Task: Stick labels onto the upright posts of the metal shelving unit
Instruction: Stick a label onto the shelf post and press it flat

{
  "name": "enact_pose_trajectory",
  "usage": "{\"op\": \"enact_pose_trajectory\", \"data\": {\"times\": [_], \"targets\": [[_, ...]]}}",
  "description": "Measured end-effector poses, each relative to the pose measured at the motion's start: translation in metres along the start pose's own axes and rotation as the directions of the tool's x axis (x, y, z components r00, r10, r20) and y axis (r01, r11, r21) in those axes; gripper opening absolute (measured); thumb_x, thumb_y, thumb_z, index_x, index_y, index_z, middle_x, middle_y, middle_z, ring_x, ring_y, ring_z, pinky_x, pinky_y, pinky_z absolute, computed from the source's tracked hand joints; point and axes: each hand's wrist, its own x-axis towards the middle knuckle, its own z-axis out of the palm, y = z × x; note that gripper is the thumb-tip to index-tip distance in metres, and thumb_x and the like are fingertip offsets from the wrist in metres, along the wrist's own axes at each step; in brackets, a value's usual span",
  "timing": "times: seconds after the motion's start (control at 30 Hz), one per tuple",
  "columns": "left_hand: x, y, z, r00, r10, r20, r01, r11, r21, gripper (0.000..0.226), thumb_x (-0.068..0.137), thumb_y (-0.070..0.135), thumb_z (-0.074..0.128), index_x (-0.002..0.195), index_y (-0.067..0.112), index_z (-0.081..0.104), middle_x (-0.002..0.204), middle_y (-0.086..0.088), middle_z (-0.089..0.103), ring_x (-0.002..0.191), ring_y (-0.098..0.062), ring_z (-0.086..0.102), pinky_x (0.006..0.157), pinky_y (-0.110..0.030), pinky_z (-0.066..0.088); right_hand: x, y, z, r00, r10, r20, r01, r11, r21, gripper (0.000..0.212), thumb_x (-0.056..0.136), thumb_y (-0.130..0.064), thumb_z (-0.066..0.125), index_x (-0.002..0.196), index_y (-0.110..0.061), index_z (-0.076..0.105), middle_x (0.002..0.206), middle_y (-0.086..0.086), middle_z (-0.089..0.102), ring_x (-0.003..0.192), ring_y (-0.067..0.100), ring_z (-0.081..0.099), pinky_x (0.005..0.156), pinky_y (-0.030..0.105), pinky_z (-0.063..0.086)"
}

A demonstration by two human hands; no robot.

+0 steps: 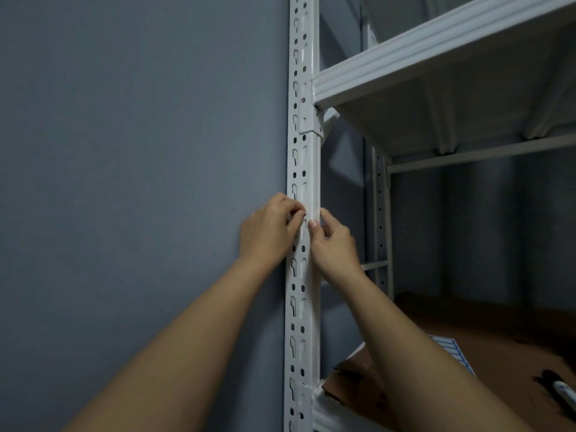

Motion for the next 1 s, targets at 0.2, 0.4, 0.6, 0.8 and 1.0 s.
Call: {"op": "enact_pose_trajectory", "data": {"times": [0.2, 0.4, 0.6, 0.8, 1.0], "targets": [[-0.001, -0.001, -0.002, 1.000, -0.010, 0.024, 0.011, 0.999, -0.041, 0.018, 0.093, 0.033, 0.054, 0.102, 0.024, 0.068, 0.109, 0.010, 0.062, 0.096, -0.015, 0.062, 0.078, -0.031, 0.047, -0.003, -0.002, 0.001, 1.000, 0.007, -0.014, -0.007, 1.000, 0.002, 0.035, 0.099, -0.031, 0.045, 0.132, -0.025, 0.053, 0.105, -0.001, 0.068, 0.100, 0.017, 0.064, 0.095, 0.042, 0.050], [-0.001, 0.001, 0.001, 0.999, -0.043, 0.000, 0.043, 0.999, -0.013, 0.019, 0.093, 0.038, 0.054, 0.100, 0.027, 0.067, 0.108, 0.010, 0.062, 0.095, -0.016, 0.062, 0.075, -0.030, 0.045, -0.003, -0.002, 0.001, 0.999, 0.042, -0.007, -0.042, 0.999, 0.016, 0.046, 0.099, -0.032, 0.046, 0.143, -0.023, 0.043, 0.127, 0.000, 0.061, 0.116, 0.017, 0.058, 0.104, 0.040, 0.045], [-0.001, 0.003, 0.004, 0.998, -0.067, -0.018, 0.067, 0.998, -0.016, 0.019, 0.093, 0.036, 0.052, 0.099, 0.026, 0.066, 0.107, 0.011, 0.061, 0.094, -0.017, 0.061, 0.073, -0.030, 0.044, -0.004, -0.004, 0.000, 1.000, 0.016, -0.006, -0.016, 1.000, 0.010, 0.036, 0.099, -0.029, 0.045, 0.135, -0.026, 0.051, 0.106, -0.003, 0.068, 0.098, 0.013, 0.064, 0.095, 0.041, 0.051], [-0.001, 0.000, 0.003, 0.998, -0.058, -0.002, 0.058, 0.995, -0.080, 0.019, 0.093, 0.032, 0.053, 0.101, 0.024, 0.068, 0.106, 0.010, 0.061, 0.094, -0.015, 0.061, 0.071, -0.025, 0.040, -0.008, -0.009, 0.001, 0.999, 0.049, -0.016, -0.049, 0.999, -0.008, 0.038, 0.099, -0.031, 0.045, 0.137, -0.026, 0.048, 0.120, 0.000, 0.065, 0.111, 0.019, 0.060, 0.100, 0.042, 0.048], [-0.002, -0.003, 0.001, 0.999, -0.032, 0.017, 0.033, 0.993, -0.114, 0.017, 0.093, 0.029, 0.055, 0.101, 0.023, 0.069, 0.108, 0.008, 0.062, 0.096, -0.016, 0.062, 0.077, -0.031, 0.047, -0.010, -0.012, 0.001, 0.999, 0.039, -0.021, -0.039, 0.999, -0.024, 0.030, 0.099, -0.029, 0.044, 0.127, -0.027, 0.055, 0.110, 0.000, 0.068, 0.102, 0.019, 0.063, 0.095, 0.044, 0.050]]}}
